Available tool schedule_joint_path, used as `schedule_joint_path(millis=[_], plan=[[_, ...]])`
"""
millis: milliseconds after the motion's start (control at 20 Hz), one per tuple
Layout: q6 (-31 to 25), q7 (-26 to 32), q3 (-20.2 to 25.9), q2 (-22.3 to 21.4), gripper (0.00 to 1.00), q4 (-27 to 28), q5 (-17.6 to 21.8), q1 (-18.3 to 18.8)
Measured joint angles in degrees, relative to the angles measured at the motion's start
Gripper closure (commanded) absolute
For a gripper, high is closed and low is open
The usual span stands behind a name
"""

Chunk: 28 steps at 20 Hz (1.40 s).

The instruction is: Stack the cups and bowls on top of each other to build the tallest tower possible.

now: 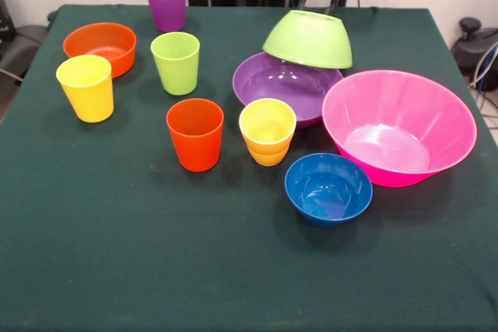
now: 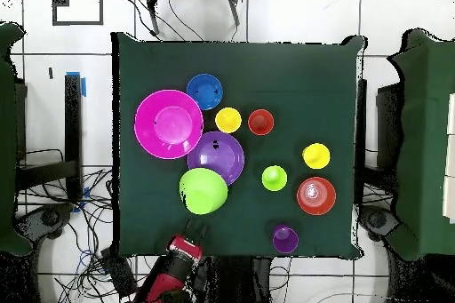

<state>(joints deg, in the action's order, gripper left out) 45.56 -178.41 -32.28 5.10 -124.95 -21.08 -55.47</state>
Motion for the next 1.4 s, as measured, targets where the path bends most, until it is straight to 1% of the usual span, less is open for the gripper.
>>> schedule_joint_path(millis=[300,550,900,1200,1400], plan=[[0.61,0.00,0.00,1.52,0.00,1.37,-0.46,0.12],[0.99,0.00,-0.42,1.35,0.00,1.53,-0.45,0.22],[1.12,0.00,-1.81,-0.30,0.00,1.53,-0.34,1.05],[1.11,0.00,-3.77,-2.92,0.00,1.50,1.50,1.99],[1.11,0.00,-4.72,-3.61,0.00,1.53,1.72,2.41]])
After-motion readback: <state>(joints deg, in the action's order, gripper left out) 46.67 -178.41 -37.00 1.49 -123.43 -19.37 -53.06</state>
